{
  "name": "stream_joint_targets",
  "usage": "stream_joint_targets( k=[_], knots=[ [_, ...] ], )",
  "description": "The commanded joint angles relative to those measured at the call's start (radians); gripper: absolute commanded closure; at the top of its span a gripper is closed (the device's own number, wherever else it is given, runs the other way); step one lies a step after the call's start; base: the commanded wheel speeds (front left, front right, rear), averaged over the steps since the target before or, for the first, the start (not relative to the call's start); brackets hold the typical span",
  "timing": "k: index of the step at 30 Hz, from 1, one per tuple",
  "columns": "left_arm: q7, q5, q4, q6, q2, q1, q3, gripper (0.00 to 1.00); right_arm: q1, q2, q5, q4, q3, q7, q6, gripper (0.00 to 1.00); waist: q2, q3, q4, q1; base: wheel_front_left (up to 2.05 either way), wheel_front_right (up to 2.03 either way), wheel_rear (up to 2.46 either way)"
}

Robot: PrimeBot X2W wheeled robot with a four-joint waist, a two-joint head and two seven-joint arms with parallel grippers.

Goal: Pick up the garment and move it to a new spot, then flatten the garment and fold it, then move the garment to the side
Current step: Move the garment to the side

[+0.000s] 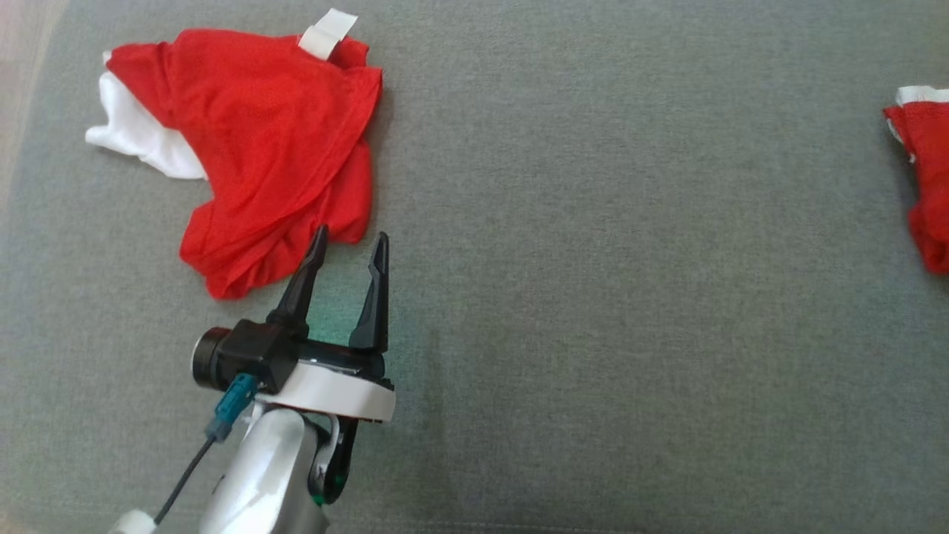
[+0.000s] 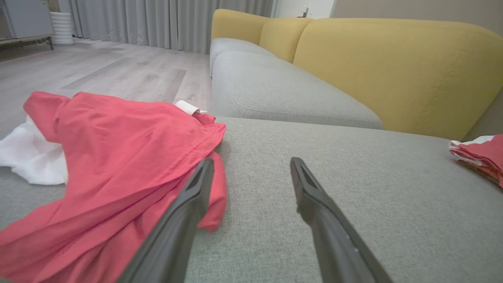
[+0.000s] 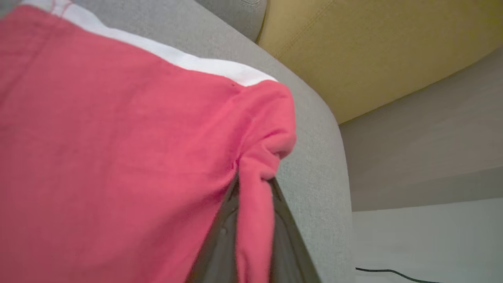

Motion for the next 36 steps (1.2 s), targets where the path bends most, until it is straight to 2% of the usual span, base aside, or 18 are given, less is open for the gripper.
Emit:
stream_joint_targets(
  k=[1,6,13,14,15,22,25,26,27,31,36],
  knots=[
    [-0.008,-0.006,-0.027,-0.001,0.003,-0.030,0.041,0.00,-0.013,-0.030,0.034,-0.023,0.015,-0.022,0.007,1.00,0.0000,0.006,0.006,-0.0001,0.00,0.00,0.00],
    [-0.008,-0.005,-0.027,0.000,0.003,-0.032,0.044,0.00,-0.020,-0.049,0.052,-0.040,0.049,-0.042,0.007,1.00,0.0000,0.011,0.008,-0.0001,0.00,0.00,0.00],
    [-0.008,-0.003,-0.025,0.001,0.003,-0.032,0.047,0.00,-0.019,-0.041,0.076,-0.048,0.030,-0.030,0.007,1.00,0.0000,0.006,0.003,-0.0001,0.00,0.00,0.00],
    [-0.008,-0.003,-0.025,0.001,0.003,-0.032,0.047,0.00,-0.018,-0.034,0.079,-0.053,0.024,-0.031,0.007,0.55,0.0000,0.005,0.002,-0.0001,0.00,0.00,0.00],
    [-0.008,-0.002,-0.025,0.000,0.003,-0.031,0.047,0.00,-0.017,-0.028,0.078,-0.060,0.018,-0.031,0.007,0.00,0.0000,0.003,0.001,-0.0001,0.00,0.00,0.00],
    [-0.008,-0.003,-0.017,0.001,0.003,-0.022,0.050,0.00,-0.011,0.034,0.071,-0.136,-0.037,-0.032,0.007,0.00,0.0000,-0.035,-0.008,-0.0001,0.00,0.00,0.00],
    [-0.008,-0.002,-0.017,0.004,0.003,-0.012,0.055,0.00,0.000,0.082,0.075,-0.200,-0.065,-0.050,0.007,0.00,0.0000,-0.064,-0.014,-0.0001,0.00,0.00,0.00],
    [-0.008,0.000,-0.015,0.005,0.003,-0.003,0.059,0.00,0.009,0.125,0.085,-0.254,-0.084,-0.070,0.007,0.00,0.0000,-0.085,-0.019,-0.0001,0.00,0.00,0.00],
    [-0.008,0.000,-0.015,0.005,0.003,-0.003,0.059,0.00,0.009,0.125,0.085,-0.254,-0.084,-0.070,0.007,0.00,0.0000,-0.085,-0.019,-0.0001,0.00,0.00,0.00],
    [-0.008,0.009,-0.012,0.006,0.003,0.017,0.071,0.00,0.044,0.244,0.119,-0.386,-0.118,-0.117,0.007,0.00,0.0000,-0.130,-0.033,-0.0001,0.00,0.00,0.00],
    [-0.008,0.017,-0.020,0.006,0.003,0.045,0.086,0.00,0.149,0.441,0.157,-0.598,-0.143,-0.169,0.007,0.00,0.0000,-0.179,-0.049,-0.0001,0.00,0.00,0.00]
  ],
)
